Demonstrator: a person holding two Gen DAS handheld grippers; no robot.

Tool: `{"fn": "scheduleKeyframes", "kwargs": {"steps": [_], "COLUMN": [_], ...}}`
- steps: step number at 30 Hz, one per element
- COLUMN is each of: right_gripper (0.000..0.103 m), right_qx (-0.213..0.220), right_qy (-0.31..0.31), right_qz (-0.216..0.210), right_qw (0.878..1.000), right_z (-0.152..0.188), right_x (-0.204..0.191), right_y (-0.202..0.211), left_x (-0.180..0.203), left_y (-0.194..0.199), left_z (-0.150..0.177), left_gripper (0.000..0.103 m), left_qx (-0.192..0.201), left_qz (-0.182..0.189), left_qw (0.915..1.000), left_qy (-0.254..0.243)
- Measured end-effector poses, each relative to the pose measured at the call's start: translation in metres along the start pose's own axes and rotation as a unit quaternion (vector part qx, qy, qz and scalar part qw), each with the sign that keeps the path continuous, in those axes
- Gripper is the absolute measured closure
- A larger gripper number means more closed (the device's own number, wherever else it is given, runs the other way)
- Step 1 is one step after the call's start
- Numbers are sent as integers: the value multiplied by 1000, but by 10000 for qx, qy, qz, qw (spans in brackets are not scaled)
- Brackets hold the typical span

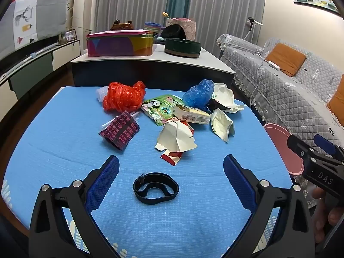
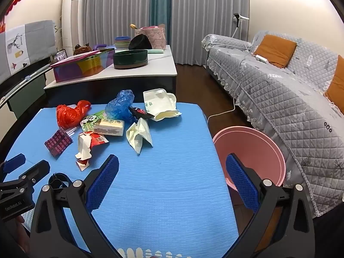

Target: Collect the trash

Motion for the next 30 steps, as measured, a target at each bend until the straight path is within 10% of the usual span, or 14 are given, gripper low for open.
{"fn": "scheduleKeyframes", "kwargs": {"steps": [30], "right_gripper": [5], "right_qx": [38], "right_qy": [64], "right_qz": [-33], "right_qw": [10000], "right_z": [-1], "right_x": [-7], "right_y": [0], "left_x": [-2], "left_y": [0], "left_z": [0], "left_gripper": [9], "left_qx": [19], "left_qz": [-12], "left_qw": [10000], "left_qy": [-8]}}
Point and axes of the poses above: each gripper's, at about its wrist camera, not at the fingertips, and y roughly against the way its jaws point, x to its right, z to its underside, the point moved 10 cm from there along -y, roughly the way its jaws point, and after that the axes turned 13 degrees about -x, right-handed, at the moved point
